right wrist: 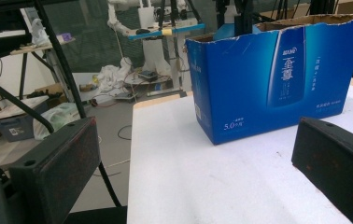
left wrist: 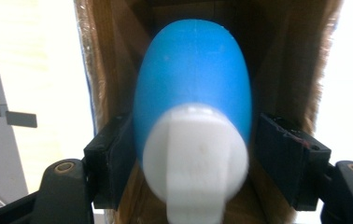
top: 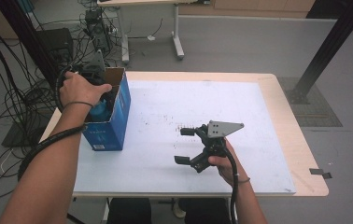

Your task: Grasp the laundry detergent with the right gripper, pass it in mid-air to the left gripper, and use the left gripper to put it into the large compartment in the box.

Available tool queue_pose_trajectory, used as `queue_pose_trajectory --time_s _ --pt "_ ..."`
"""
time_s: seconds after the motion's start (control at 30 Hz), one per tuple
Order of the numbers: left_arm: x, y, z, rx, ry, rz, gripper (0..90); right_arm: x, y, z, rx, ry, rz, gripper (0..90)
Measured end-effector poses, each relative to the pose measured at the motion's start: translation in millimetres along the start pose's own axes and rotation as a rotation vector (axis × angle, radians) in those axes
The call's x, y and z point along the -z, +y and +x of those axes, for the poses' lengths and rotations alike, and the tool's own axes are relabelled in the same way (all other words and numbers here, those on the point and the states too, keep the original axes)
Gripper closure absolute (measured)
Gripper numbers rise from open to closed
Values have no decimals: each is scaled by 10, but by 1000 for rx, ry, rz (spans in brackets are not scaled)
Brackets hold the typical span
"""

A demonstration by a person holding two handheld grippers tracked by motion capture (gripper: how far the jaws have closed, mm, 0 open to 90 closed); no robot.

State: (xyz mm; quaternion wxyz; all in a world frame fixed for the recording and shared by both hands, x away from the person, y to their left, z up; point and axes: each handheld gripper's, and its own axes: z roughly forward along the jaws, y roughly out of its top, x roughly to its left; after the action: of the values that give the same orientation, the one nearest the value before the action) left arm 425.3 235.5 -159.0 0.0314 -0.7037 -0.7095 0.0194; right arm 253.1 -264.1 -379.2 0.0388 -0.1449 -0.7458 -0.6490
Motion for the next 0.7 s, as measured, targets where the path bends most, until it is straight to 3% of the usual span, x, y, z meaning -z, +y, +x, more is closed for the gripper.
queue_pose_trajectory --time_s 0.27,0.7 --pt "253 -63 -71 -26 -2 -28 291 -29 21 0 6 6 1 14" --pt "565 -127 -369 -95 27 -69 198 9 27 0 8 3 3 14"
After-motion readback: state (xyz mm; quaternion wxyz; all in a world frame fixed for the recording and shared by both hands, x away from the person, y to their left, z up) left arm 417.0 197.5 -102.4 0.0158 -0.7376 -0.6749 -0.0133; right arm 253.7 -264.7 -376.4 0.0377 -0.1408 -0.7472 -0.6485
